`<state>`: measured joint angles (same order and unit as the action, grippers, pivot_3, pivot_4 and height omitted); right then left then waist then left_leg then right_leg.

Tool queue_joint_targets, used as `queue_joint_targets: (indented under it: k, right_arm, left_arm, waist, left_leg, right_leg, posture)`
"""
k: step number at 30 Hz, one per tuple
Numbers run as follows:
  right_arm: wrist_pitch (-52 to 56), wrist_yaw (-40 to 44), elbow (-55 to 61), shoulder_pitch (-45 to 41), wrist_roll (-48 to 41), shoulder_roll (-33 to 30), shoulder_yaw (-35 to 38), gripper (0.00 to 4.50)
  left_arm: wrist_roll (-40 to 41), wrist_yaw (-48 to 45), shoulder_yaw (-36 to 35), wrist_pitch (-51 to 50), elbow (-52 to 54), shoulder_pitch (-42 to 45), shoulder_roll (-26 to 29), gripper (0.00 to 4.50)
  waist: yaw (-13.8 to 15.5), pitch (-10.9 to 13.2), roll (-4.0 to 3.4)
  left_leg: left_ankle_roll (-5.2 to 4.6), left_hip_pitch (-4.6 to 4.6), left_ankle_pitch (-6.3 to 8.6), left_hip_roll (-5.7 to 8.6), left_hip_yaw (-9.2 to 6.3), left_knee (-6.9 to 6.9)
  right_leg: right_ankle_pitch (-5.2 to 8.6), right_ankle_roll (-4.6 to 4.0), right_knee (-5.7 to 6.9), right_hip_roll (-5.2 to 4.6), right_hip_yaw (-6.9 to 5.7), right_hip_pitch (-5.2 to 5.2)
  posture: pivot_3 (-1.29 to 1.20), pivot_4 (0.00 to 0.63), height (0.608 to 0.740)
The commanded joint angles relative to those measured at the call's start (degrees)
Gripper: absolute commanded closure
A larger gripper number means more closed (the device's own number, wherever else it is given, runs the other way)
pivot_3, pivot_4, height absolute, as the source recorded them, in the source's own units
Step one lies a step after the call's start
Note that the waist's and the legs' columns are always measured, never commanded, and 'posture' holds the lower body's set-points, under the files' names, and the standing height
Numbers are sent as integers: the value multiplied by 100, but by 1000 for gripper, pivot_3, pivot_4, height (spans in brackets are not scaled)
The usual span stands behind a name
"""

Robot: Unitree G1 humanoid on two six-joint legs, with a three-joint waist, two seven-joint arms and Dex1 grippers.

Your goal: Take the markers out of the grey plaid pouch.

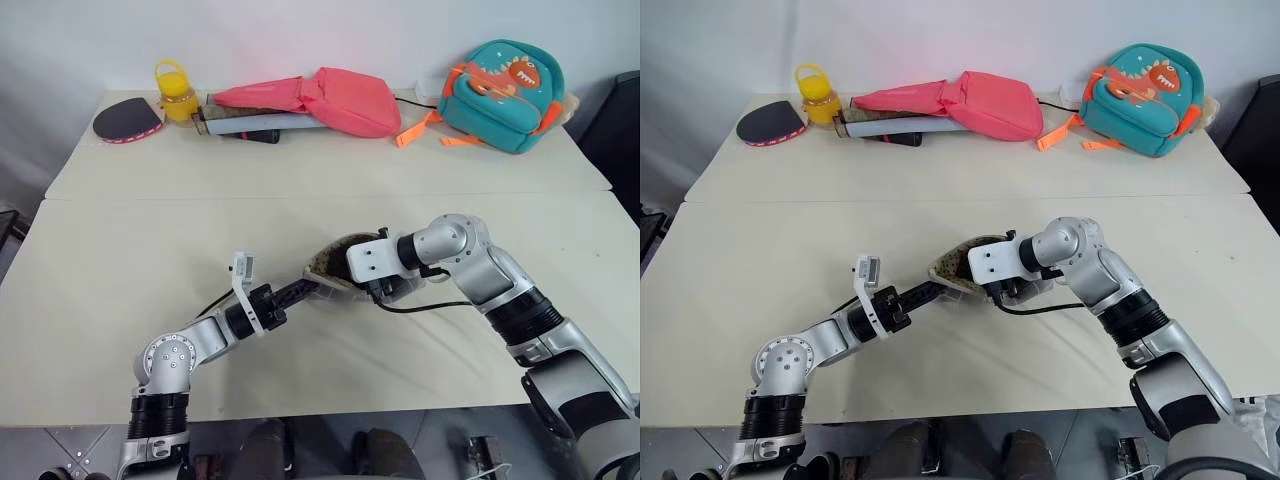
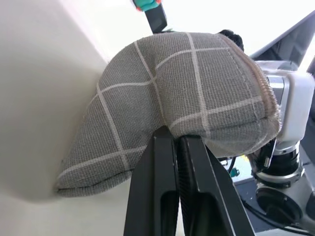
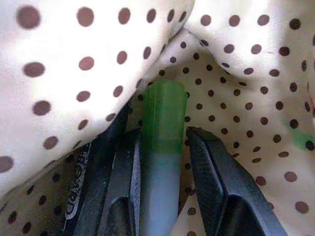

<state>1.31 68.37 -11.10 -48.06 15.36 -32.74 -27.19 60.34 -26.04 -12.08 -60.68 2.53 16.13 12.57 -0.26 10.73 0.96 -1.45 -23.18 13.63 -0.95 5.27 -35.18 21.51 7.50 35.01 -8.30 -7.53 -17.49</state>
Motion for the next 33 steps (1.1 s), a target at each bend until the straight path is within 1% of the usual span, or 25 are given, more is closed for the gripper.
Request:
queue_joint_targets:
  k: [1, 5, 9, 10, 16, 18, 24, 28, 31, 33]
  right_arm:
    - [43, -192, -128, 47, 252, 18, -64, 3033]
    - [4, -106, -212, 38, 370, -32, -145, 3033]
    - [45, 98, -163, 86, 349, -90, -163, 3860]
    - [32, 96, -162, 85, 347, -83, -153, 3931]
    - [13, 35, -96, 21, 254, -96, 31, 3931]
    - [116, 50, 29, 31, 17, -63, 225, 3931]
    - [860, 339, 702, 393, -1248, -96, 1102, 3931]
    - [1141, 510, 1097, 590, -1791, -189, 1372, 3931]
    - [1265, 345, 1334, 678, -2274, 20, 1651, 3931]
    - [1621, 174, 1639, 633, -2764, 220, 1913, 3931]
  left_arm:
    - [170, -86, -82, -72, 78, -19, 17, 4500]
    - [150, -80, -68, -98, 91, -17, 19, 4500]
    - [118, -71, -65, -81, 93, -22, 12, 4500]
    - [111, -70, -62, -79, 98, -24, 13, 4500]
    - [112, -49, -73, -65, 127, -38, -2, 4500]
    - [101, -42, -76, -56, 132, -44, 0, 4500]
    - [53, -77, -138, 19, 133, -34, 84, 4500]
    - [18, -72, -201, 101, 39, 51, 114, 4500]
    - [-113, -139, -91, 164, 37, 87, 183, 4500]
    - [-103, -114, -84, 165, 26, 146, 168, 4500]
  waist:
    - [-1, 0, 0]
    - [0, 0, 0]
    - [0, 0, 0]
    - [0, 0, 0]
    - [1, 0, 0]
    - [1, 0, 0]
    - [15, 0, 0]
    - [16, 0, 0]
    - [16, 0, 0]
    - [11, 1, -1]
  left_leg:
    - [0, 0, 0, 0, 0, 0]
    - [0, 0, 0, 0, 0, 0]
    - [0, 1, 0, 0, 0, 0]
    - [0, 1, 0, 0, 0, 0]
    - [0, 1, 0, 0, 0, 0]
    - [0, 1, 0, 0, 0, 0]
    - [0, -3, 0, 1, -1, 2]
    - [-1, -4, 1, 1, -1, 2]
    - [-1, -3, 1, 1, -1, 3]
    - [0, -3, 1, 1, 0, 4]
  right_leg:
    - [0, 0, 0, 0, 0, 0]
    - [0, 0, 0, 0, 0, 0]
    - [0, 0, 0, 1, 0, 1]
    - [0, 0, 1, 0, 0, 1]
    - [0, 0, 0, 0, 1, 1]
    - [0, 0, 0, 0, 1, 1]
    - [0, 0, -1, 0, -1, 1]
    - [0, 0, -2, -1, -2, 0]
    - [0, 0, -4, -1, -2, 0]
    - [0, 0, -4, -1, -1, -1]
  posture:
    - [0, 150, 740]
    - [0, 150, 740]
    - [0, 150, 740]
    - [0, 150, 740]
    - [0, 150, 740]
    - [0, 150, 740]
    - [0, 150, 740]
    - [0, 150, 740]
    - [0, 150, 740]
    - [0, 150, 740]
